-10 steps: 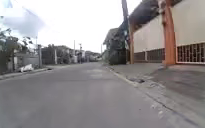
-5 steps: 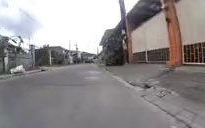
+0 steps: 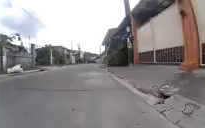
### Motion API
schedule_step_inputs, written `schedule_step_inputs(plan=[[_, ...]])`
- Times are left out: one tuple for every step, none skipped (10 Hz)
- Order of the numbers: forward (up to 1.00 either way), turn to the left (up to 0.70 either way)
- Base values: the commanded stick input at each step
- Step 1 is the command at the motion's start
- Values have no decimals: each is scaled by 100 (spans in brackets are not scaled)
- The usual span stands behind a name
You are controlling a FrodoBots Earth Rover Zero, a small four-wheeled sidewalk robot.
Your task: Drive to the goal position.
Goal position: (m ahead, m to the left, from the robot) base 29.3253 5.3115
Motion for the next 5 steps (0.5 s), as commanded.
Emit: schedule_step_inputs(plan=[[100,6],[100,6],[100,4],[100,-19],[100,-34]])
